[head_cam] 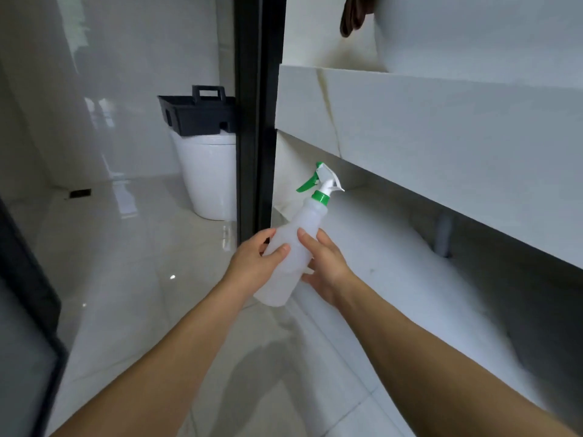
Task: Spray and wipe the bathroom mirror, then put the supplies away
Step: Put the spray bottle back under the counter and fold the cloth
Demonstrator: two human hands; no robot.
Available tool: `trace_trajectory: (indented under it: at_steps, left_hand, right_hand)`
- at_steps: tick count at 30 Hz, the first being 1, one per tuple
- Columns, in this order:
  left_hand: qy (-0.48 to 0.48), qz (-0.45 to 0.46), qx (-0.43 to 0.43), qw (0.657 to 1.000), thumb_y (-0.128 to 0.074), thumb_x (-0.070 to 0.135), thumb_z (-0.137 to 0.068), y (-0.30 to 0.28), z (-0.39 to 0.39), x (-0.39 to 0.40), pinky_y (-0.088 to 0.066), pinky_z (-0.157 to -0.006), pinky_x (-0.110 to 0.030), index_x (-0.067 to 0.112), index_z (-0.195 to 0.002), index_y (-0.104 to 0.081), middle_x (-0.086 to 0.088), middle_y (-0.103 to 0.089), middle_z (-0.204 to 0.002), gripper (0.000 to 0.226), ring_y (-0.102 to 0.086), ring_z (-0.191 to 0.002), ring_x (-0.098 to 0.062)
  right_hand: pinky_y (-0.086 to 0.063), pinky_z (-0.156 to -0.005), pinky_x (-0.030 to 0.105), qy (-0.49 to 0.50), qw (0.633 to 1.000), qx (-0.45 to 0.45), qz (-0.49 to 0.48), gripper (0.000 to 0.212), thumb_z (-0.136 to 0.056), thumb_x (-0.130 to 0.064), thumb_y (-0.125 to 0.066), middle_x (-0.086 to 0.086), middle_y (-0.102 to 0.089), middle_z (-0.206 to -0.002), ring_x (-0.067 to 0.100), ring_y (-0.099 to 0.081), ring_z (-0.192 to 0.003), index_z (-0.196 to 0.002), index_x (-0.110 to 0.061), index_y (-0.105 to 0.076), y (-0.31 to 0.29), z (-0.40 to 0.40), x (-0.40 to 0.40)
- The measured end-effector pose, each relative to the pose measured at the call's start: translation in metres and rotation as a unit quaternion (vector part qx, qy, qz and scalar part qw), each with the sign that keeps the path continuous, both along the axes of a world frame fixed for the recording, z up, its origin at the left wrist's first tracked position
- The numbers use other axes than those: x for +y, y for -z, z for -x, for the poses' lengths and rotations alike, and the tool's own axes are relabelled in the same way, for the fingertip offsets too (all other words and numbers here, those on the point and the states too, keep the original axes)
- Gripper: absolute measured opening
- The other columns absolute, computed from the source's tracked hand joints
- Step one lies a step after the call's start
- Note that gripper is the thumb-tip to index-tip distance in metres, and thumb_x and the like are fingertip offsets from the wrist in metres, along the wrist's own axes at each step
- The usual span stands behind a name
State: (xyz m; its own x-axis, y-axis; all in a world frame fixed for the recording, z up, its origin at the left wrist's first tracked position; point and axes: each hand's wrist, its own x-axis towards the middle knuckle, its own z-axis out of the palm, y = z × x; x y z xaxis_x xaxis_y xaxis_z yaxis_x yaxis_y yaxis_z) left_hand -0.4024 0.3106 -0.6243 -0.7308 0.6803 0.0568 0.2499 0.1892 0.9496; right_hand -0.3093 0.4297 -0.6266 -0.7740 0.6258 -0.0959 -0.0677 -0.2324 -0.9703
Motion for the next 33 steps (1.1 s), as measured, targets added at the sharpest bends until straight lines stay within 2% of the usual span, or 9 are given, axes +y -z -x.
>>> trace_trajectory:
  at_steps: [5, 10, 14, 18, 24, 26, 29, 31, 33]
  left_hand:
    - [0.020, 0.013, -0.011, 1.000, -0.048, 0.035, -0.102, 0.015, -0.022, 0.027, -0.047, -0.102, -0.037, 0.027, -0.134, -0.059, 0.003, -0.065, -0.126, 0.035, -0.061, -0.114, -0.019]
    - [0.026, 0.014, -0.062, 0.998, -0.036, 0.051, -0.101, 0.013, -0.036, 0.057, -0.047, -0.092, -0.038, 0.016, -0.115, -0.064, -0.008, -0.066, -0.116, 0.048, -0.063, -0.105, -0.027]
    - [0.071, 0.013, -0.105, 0.992, -0.026, 0.074, -0.082, 0.007, -0.048, 0.084, -0.050, -0.099, -0.047, 0.021, -0.106, -0.069, -0.006, -0.071, -0.108, 0.072, -0.067, -0.101, -0.026]
    - [0.113, 0.006, -0.131, 0.985, -0.024, 0.072, -0.088, -0.005, -0.066, 0.110, -0.049, -0.101, -0.044, 0.022, -0.095, -0.072, -0.006, -0.074, -0.104, 0.070, -0.068, -0.101, -0.025]
    - [0.179, -0.011, -0.132, 0.975, -0.025, 0.089, -0.063, -0.007, -0.100, 0.152, -0.045, -0.107, -0.043, 0.019, -0.120, -0.068, -0.003, -0.070, -0.119, 0.100, -0.064, -0.113, -0.021]
    - [0.201, -0.004, -0.134, 0.970, -0.023, 0.085, -0.078, -0.009, -0.116, 0.159, -0.041, -0.108, -0.035, 0.020, -0.129, -0.065, 0.000, -0.065, -0.129, 0.092, -0.059, -0.120, -0.017]
    - [0.230, -0.002, -0.134, 0.964, -0.017, 0.069, -0.097, -0.007, -0.135, 0.166, -0.037, -0.091, -0.025, 0.023, -0.127, -0.065, 0.003, -0.063, -0.130, 0.073, -0.056, -0.113, -0.010]
    - [0.247, -0.008, -0.146, 0.958, -0.012, 0.064, -0.100, -0.003, -0.147, 0.171, -0.038, -0.073, -0.017, 0.032, -0.098, -0.067, 0.010, -0.065, -0.101, 0.064, -0.055, -0.087, -0.003]
    - [0.253, -0.009, -0.167, 0.953, -0.009, 0.059, -0.102, 0.001, -0.157, 0.175, -0.035, -0.062, -0.011, 0.029, -0.097, -0.067, 0.011, -0.061, -0.095, 0.065, -0.053, -0.080, -0.003]
  right_hand:
    - [-0.059, -0.086, 0.046, 0.057, 0.997, -0.018, 0.042, 0.030, -0.099, -0.037, -0.060, 0.007, -0.071, -0.120, 0.028, -0.068, -0.108, -0.126, -0.023, -0.061, 0.025, -0.025, 0.016]
    - [-0.057, -0.075, 0.041, 0.098, 0.991, 0.017, 0.087, 0.030, -0.104, -0.037, -0.051, 0.006, -0.070, -0.116, 0.026, -0.067, -0.103, -0.128, -0.020, -0.058, 0.023, -0.053, 0.028]
    - [-0.056, -0.087, 0.046, 0.127, 0.987, 0.034, 0.093, 0.023, -0.105, -0.037, -0.048, 0.005, -0.070, -0.113, 0.024, -0.067, -0.101, -0.120, -0.022, -0.059, 0.017, -0.077, 0.044]
    - [-0.055, -0.093, 0.049, 0.159, 0.983, 0.027, 0.087, 0.040, -0.104, -0.042, -0.050, 0.008, -0.065, -0.127, 0.027, -0.064, -0.115, -0.136, -0.019, -0.053, 0.008, -0.104, 0.068]
    - [-0.052, -0.097, 0.050, 0.217, 0.973, 0.034, 0.071, 0.045, -0.103, -0.043, -0.051, 0.009, -0.063, -0.132, 0.027, -0.061, -0.124, -0.136, -0.013, -0.057, -0.003, -0.148, 0.106]
    - [-0.054, -0.090, 0.046, 0.231, 0.971, 0.030, 0.055, 0.047, -0.102, -0.045, -0.052, 0.007, -0.065, -0.132, 0.025, -0.062, -0.122, -0.138, -0.016, -0.056, -0.003, -0.163, 0.115]
    - [-0.047, -0.105, 0.048, 0.260, 0.965, 0.011, 0.007, 0.049, -0.100, -0.047, -0.054, -0.001, -0.062, -0.139, 0.020, -0.056, -0.130, -0.144, -0.025, -0.052, 0.003, -0.180, 0.129]
    - [-0.038, -0.116, 0.051, 0.273, 0.962, -0.010, -0.025, 0.051, -0.098, -0.049, -0.057, -0.005, -0.059, -0.141, 0.018, -0.052, -0.134, -0.145, -0.031, -0.051, 0.007, -0.187, 0.135]
    - [-0.034, -0.118, 0.050, 0.278, 0.959, -0.026, -0.051, 0.048, -0.097, -0.049, -0.059, -0.007, -0.061, -0.139, 0.017, -0.052, -0.134, -0.143, -0.034, -0.053, 0.011, -0.194, 0.135]
